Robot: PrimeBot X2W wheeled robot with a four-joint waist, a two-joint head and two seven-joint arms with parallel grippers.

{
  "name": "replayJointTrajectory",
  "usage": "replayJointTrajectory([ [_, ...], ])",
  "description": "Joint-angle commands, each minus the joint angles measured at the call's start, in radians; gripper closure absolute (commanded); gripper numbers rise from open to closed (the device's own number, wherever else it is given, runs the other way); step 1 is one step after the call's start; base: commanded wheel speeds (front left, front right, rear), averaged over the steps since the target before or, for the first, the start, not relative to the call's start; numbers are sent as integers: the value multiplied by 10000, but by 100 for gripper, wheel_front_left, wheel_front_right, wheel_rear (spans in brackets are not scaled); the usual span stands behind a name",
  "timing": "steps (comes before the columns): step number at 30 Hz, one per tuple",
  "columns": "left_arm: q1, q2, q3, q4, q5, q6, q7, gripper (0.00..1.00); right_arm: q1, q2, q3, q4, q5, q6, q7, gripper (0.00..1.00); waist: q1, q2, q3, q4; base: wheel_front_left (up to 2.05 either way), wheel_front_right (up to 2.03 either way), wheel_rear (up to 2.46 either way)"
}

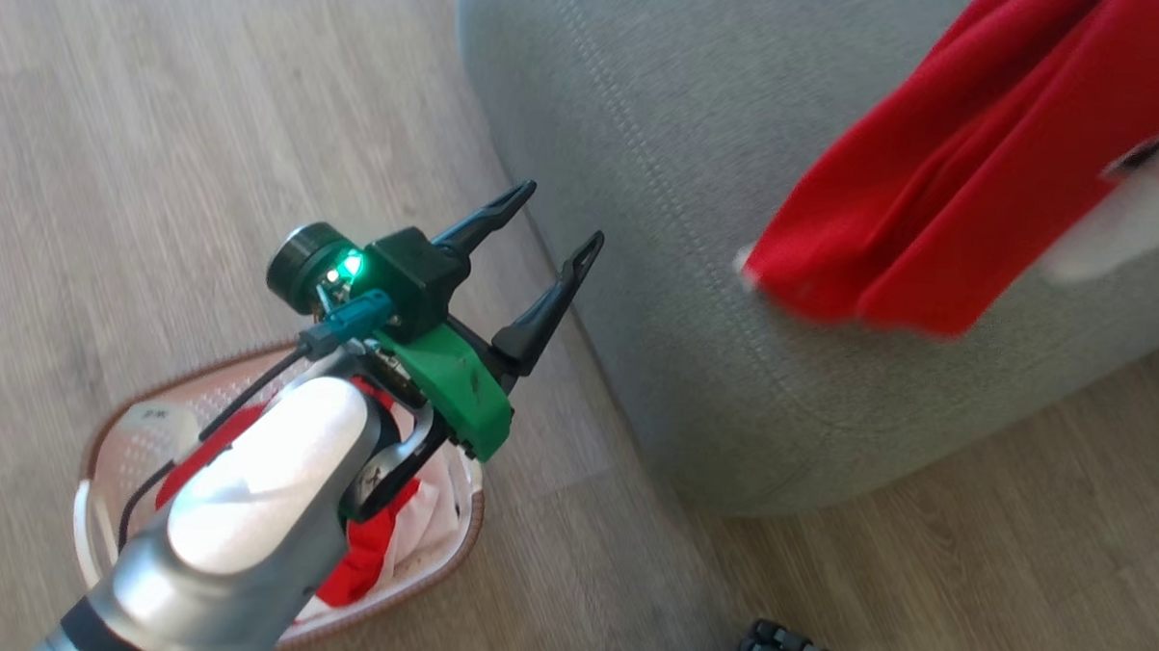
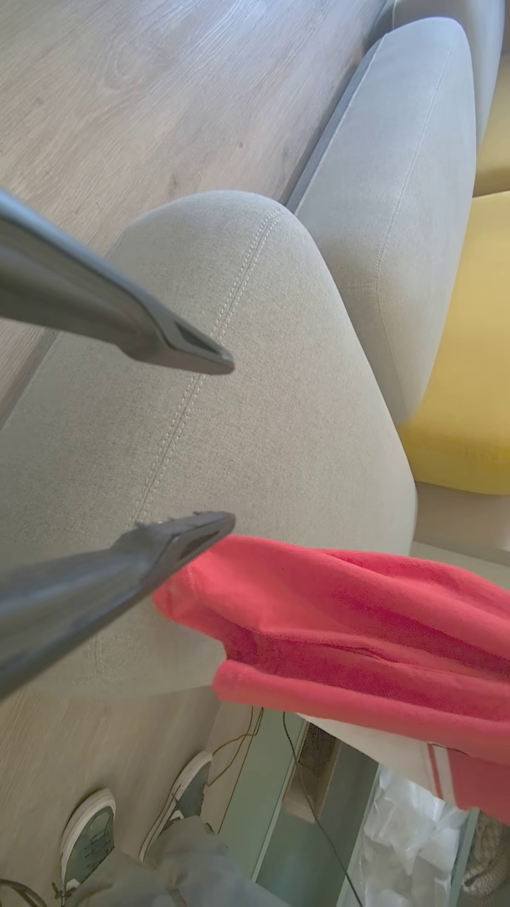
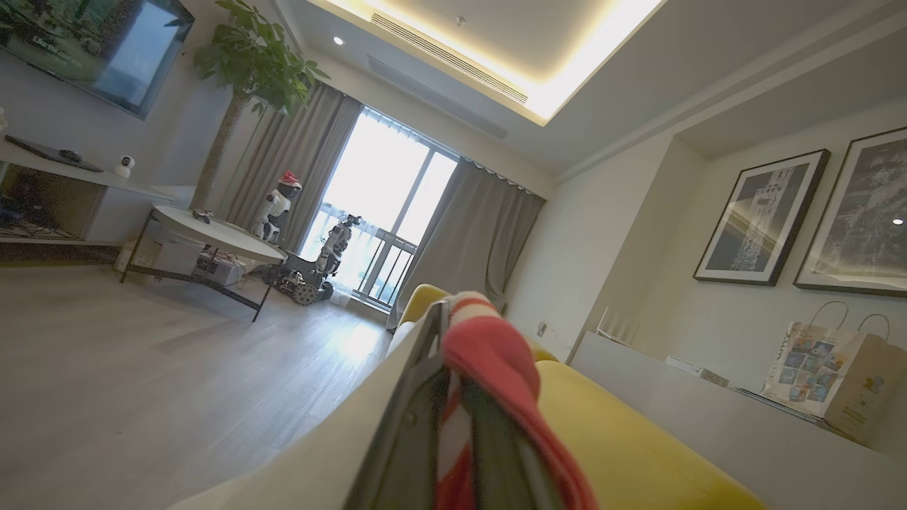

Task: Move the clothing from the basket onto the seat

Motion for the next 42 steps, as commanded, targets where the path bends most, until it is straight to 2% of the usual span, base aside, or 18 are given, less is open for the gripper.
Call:
replayJointTrajectory([
  [1,-550,129,270,-215,98,-26,-99,0,-467,-653,-251,246,200,-4,-77,100,-1,0,394,244,0,0,0],
  [6,-869,66,205,-155,183,-87,-140,0,-1453,-1400,-224,1499,482,-4,-108,100,-1,0,961,501,0,0,0],
  [13,-1276,-18,111,-211,269,-153,-72,0,-2472,-1756,-127,3117,692,-4,-123,100,-1,0,1688,883,0,0,0],
  [23,-1738,-42,65,-213,303,-185,54,0,-2663,-561,1499,4338,990,-4,-140,100,-1,0,2552,1361,0,0,0],
  [28,-1827,-76,18,-153,278,-196,47,0,-2559,90,2657,5292,1093,-4,-64,100,-1,0,2743,1556,0,0,0],
  [35,-1844,-85,13,-59,203,-168,-31,0,-2102,1010,4084,6625,1678,-4,670,100,-1,0,2745,1740,0,0,0],
  [39,-1853,-97,1,-12,142,-150,-58,0,-1768,1362,4922,7039,2497,-4,1395,100,-1,0,2677,1783,0,0,0],
  [40,-1861,-96,1,-6,130,-147,-57,0,-1739,1355,5102,7004,2669,-4,1522,64,-1,0,2667,1787,0,0,0],
  [41,-1867,-92,2,2,119,-143,-59,0,-1714,1334,5269,6963,2844,-4,1637,52,-1,0,2654,1786,0,0,0],
  [42,-1870,-86,5,9,107,-138,-61,0,-1698,1299,5447,6914,3001,-4,1759,26,-1,0,2641,1780,0,0,0],
])
